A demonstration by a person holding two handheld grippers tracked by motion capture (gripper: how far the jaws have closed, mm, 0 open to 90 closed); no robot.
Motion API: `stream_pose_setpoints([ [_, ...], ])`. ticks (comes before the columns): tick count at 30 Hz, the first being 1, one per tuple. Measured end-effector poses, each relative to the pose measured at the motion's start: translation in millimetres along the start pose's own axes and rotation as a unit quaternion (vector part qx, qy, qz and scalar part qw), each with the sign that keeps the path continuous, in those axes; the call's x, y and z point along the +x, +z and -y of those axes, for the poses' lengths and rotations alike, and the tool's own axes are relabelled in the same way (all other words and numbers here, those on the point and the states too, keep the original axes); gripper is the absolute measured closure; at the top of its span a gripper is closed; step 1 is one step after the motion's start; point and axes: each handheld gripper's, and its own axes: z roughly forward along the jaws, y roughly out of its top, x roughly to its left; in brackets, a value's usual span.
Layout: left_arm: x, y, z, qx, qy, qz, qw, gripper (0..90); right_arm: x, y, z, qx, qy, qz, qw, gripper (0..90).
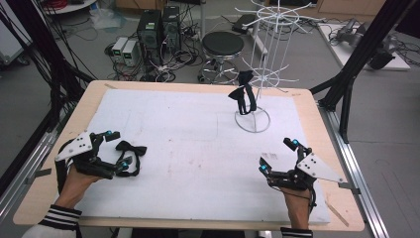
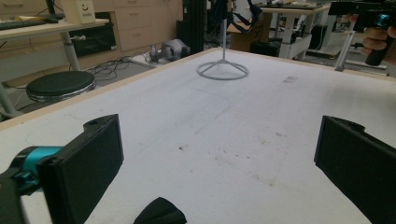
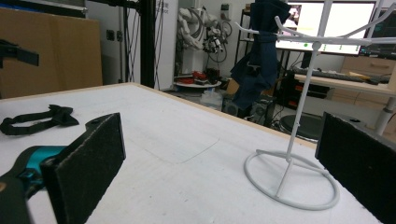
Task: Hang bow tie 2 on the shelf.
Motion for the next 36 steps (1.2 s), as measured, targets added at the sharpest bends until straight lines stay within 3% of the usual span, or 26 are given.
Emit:
stream_pose_setpoints([
  [13,2.1,-0.8,-8.0,0.012,0.017,0.01,0.9998,1.7,-2.2,-2.4,-0.2,0.002,0.006,0.004,1.0,0.7],
  [20,13.5,-3.8,-19.9,0.048,0.027,0.013,0.9984,1.7,-1.7,-2.2,-1.0,-0.001,0.005,0.002,1.0,0.7],
  [26,24.1,-2.3,-35.0,0.079,0.047,0.025,0.9955,1.7,-1.3,-0.7,-0.4,0.002,0.004,0.001,1.0,0.7],
  [36,37.0,3.7,-41.6,0.145,0.075,0.052,0.9852,1.7,-0.8,-0.2,-0.8,-0.002,0.003,-0.002,1.0,0.7],
])
